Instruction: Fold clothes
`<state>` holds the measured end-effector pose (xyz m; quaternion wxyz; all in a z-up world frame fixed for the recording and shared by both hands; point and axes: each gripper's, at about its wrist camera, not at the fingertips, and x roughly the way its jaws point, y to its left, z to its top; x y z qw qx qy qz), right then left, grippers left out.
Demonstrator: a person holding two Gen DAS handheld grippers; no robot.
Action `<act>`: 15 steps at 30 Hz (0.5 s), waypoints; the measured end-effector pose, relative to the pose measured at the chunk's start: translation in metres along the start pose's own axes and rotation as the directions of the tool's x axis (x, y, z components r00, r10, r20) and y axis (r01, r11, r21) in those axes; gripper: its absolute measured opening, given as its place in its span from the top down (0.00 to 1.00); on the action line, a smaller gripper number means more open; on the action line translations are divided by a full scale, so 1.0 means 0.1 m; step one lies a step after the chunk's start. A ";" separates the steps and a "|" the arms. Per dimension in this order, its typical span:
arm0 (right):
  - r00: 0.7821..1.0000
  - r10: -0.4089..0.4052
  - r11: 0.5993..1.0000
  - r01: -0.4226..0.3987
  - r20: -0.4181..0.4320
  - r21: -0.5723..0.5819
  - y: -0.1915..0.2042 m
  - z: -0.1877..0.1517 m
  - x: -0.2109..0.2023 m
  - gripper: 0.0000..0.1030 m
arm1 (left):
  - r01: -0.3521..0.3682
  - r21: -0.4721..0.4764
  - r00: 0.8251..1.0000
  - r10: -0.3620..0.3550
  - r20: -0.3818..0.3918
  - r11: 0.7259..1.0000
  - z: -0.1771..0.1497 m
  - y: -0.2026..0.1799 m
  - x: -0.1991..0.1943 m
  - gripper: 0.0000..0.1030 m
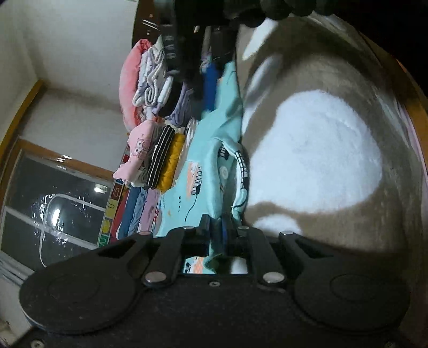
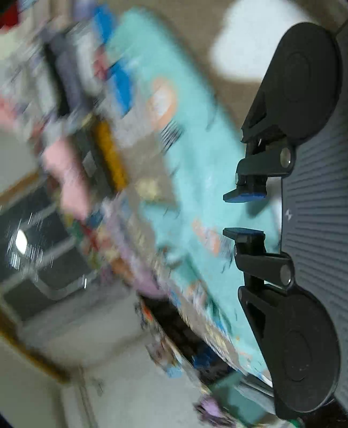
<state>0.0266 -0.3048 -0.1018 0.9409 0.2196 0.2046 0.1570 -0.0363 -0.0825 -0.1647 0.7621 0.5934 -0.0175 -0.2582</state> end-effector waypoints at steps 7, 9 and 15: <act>0.993 0.040 0.965 -0.067 -0.108 -0.252 0.40 -0.08 0.32 0.79 | 0.034 -0.047 0.999 -0.033 0.015 0.998 0.03 0.03 -0.02 0.93; 0.983 0.011 0.972 -0.054 -0.185 -0.227 0.31 -0.10 0.38 0.79 | 0.062 -0.095 0.998 -0.060 0.018 0.994 0.03 0.07 -0.02 0.93; 0.972 -0.007 0.979 -0.042 -0.236 -0.202 0.21 -0.06 0.27 0.79 | 0.120 -0.239 0.993 -0.114 0.038 0.964 0.03 0.31 -0.06 0.85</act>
